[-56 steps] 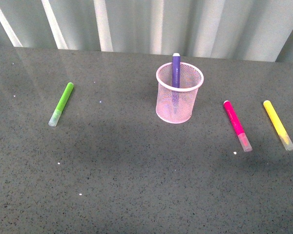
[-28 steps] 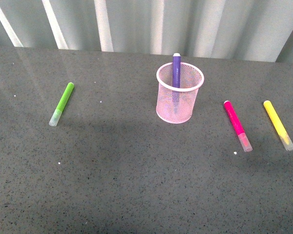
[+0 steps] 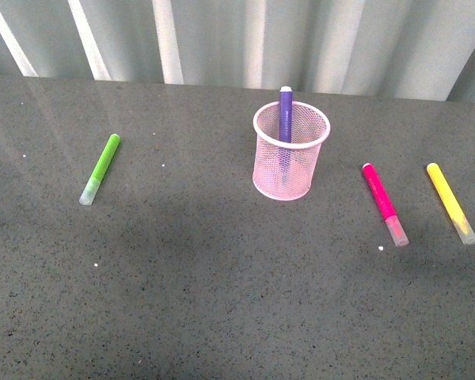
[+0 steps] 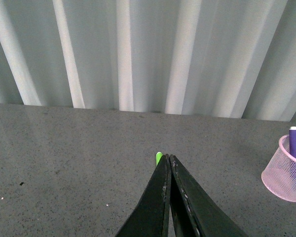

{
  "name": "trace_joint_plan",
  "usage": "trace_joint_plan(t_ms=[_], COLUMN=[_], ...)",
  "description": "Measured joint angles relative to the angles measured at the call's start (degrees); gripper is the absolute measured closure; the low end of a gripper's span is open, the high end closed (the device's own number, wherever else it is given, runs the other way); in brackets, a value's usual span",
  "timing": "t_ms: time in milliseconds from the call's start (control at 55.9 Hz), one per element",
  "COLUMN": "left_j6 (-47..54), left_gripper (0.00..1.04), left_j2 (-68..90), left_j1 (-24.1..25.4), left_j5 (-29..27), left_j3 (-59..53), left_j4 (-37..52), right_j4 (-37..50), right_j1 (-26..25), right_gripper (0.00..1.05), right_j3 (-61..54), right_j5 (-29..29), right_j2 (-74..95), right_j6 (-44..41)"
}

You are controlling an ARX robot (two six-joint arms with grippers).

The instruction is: Insert purple and pink pens into pink cup

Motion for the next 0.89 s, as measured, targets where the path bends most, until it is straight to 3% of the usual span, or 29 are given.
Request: trace_joint_plan(t_ms=[411,895], left_j6=[0.02,0.02], left_gripper=[1.01,1.01], left_j2=[-17.25,-29.27], left_j1=[0.00,0.00], left_j5=[-0.04,-0.07], left_j3=[-0.33,-0.35], left_j4=[-15.58,-27.04], right_j4=[0.00,0.00], right_j1=[0.00,0.00], right_gripper=[0.07,0.07], right_j3=[0.00,0.00], right_j5=[-0.02,-0.02], right_j2=[0.00,0.00], right_j6=[0.00,-0.02])
